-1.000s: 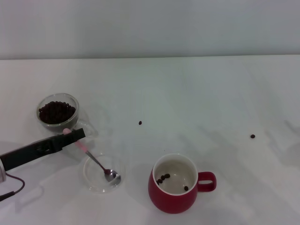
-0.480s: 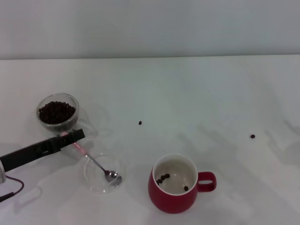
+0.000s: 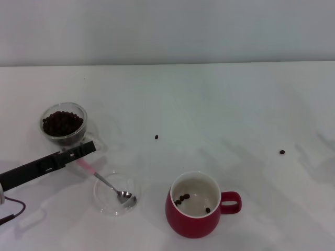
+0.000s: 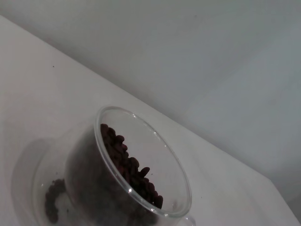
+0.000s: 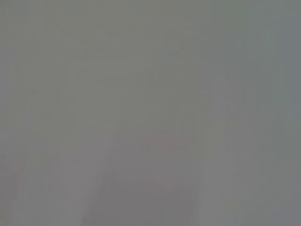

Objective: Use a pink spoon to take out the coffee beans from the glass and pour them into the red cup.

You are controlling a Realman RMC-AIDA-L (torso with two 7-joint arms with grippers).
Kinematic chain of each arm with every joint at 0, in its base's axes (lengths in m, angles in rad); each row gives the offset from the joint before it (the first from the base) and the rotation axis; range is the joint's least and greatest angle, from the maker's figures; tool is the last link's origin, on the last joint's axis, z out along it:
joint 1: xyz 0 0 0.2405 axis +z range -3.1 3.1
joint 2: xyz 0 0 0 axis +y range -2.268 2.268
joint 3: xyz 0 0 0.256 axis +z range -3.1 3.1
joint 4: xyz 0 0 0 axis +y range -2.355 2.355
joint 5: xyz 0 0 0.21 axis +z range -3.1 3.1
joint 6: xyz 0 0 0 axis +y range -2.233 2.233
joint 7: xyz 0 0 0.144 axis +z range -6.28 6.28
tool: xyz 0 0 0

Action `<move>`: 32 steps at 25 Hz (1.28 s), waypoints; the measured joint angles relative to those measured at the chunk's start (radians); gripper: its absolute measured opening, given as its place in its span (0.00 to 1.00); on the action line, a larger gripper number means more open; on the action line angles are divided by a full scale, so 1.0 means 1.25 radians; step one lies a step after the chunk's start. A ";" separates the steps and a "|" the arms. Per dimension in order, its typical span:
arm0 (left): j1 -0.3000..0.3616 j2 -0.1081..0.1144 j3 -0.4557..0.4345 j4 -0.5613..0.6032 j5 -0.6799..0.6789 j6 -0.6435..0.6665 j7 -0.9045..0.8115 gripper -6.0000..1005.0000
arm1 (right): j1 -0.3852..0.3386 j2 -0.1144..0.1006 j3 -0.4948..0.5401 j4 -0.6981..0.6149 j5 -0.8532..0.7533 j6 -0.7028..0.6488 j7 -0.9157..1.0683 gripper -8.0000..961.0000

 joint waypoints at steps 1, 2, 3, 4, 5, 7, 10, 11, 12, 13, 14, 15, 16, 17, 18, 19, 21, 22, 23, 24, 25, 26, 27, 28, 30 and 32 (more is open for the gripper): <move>0.002 0.000 0.000 0.000 0.000 0.000 -0.003 0.78 | 0.000 0.000 0.000 0.000 0.000 0.000 0.000 0.68; 0.005 0.000 0.000 0.000 0.000 -0.001 -0.005 0.81 | 0.000 0.000 0.000 0.001 0.000 0.000 0.000 0.68; 0.008 0.000 0.000 0.000 -0.001 -0.002 -0.006 0.83 | 0.000 0.000 0.000 0.001 0.000 0.000 0.000 0.68; 0.013 0.000 0.000 0.000 -0.001 -0.004 -0.006 0.85 | 0.000 0.000 0.000 0.001 0.000 0.000 0.000 0.68; 0.018 -0.001 -0.002 0.002 -0.002 -0.005 -0.004 0.88 | 0.000 0.000 0.000 0.001 0.000 0.000 0.000 0.68; 0.029 -0.004 -0.008 0.007 -0.003 -0.006 0.002 0.88 | 0.000 0.000 0.000 0.001 -0.001 0.001 0.000 0.68; 0.044 -0.008 -0.017 0.010 -0.003 -0.005 0.015 0.88 | -0.001 0.000 0.000 0.001 -0.003 0.001 0.000 0.68; 0.049 -0.009 -0.018 0.010 -0.003 -0.003 0.020 0.87 | -0.002 0.000 0.000 0.001 -0.003 -0.001 0.000 0.68; 0.053 -0.009 -0.019 0.010 -0.003 0.000 0.027 0.87 | -0.003 0.000 0.000 0.001 -0.003 -0.001 0.000 0.68; 0.060 -0.011 -0.019 0.013 -0.004 0.001 0.037 0.87 | -0.004 0.000 0.000 0.001 -0.003 -0.002 0.000 0.68; 0.063 -0.012 -0.020 0.015 -0.004 0.002 0.044 0.87 | -0.004 0.000 0.000 0.001 -0.003 -0.002 0.000 0.68; 0.070 -0.013 -0.020 0.020 -0.007 0.004 0.054 0.87 | -0.005 0.000 0.000 0.001 -0.003 -0.002 0.000 0.68; 0.084 -0.016 -0.021 0.031 -0.014 0.008 0.078 0.87 | -0.005 0.000 0.000 0.001 -0.003 -0.003 0.000 0.68; 0.099 -0.018 -0.021 0.041 -0.024 0.014 0.103 0.87 | -0.006 0.000 0.000 0.001 -0.003 -0.003 0.000 0.68; 0.113 -0.020 -0.021 0.050 -0.041 0.025 0.129 0.87 | -0.006 0.000 0.000 0.001 -0.003 -0.003 0.000 0.68; 0.113 -0.020 -0.021 0.050 -0.041 0.025 0.129 0.87 | -0.006 0.000 0.000 0.001 -0.004 -0.003 0.000 0.68; 0.161 -0.019 -0.021 0.077 -0.097 0.058 0.211 0.87 | -0.006 0.000 0.000 0.001 -0.003 -0.003 0.000 0.68; 0.172 -0.018 -0.021 0.084 -0.109 0.064 0.232 0.87 | -0.006 0.000 0.001 0.001 -0.003 -0.003 0.000 0.68; 0.182 -0.017 -0.021 0.093 -0.118 0.066 0.248 0.87 | -0.006 0.000 0.001 0.001 -0.002 -0.003 0.000 0.68; 0.203 -0.016 -0.021 0.108 -0.136 0.070 0.283 0.87 | -0.006 0.000 0.001 0.001 -0.001 -0.003 0.000 0.68; 0.214 -0.016 -0.024 0.119 -0.145 0.071 0.301 0.87 | -0.006 0.000 0.001 0.001 -0.001 -0.003 0.000 0.68; 0.235 -0.016 -0.034 0.136 -0.160 0.073 0.335 0.87 | -0.006 0.000 0.001 0.001 0.000 -0.003 0.000 0.68; 0.251 -0.016 -0.051 0.149 -0.172 0.074 0.368 0.87 | -0.006 0.000 0.001 0.001 0.000 -0.002 -0.001 0.68; 0.266 -0.017 -0.080 0.158 -0.181 0.077 0.408 0.87 | -0.005 0.000 0.002 0.001 0.001 -0.002 -0.001 0.68; 0.278 -0.018 -0.127 0.160 -0.188 0.079 0.449 0.87 | -0.006 0.000 0.005 0.000 0.001 -0.002 -0.001 0.68; 0.288 -0.019 -0.204 0.155 -0.192 0.086 0.500 0.87 | -0.006 0.000 0.016 0.000 0.002 -0.002 -0.001 0.68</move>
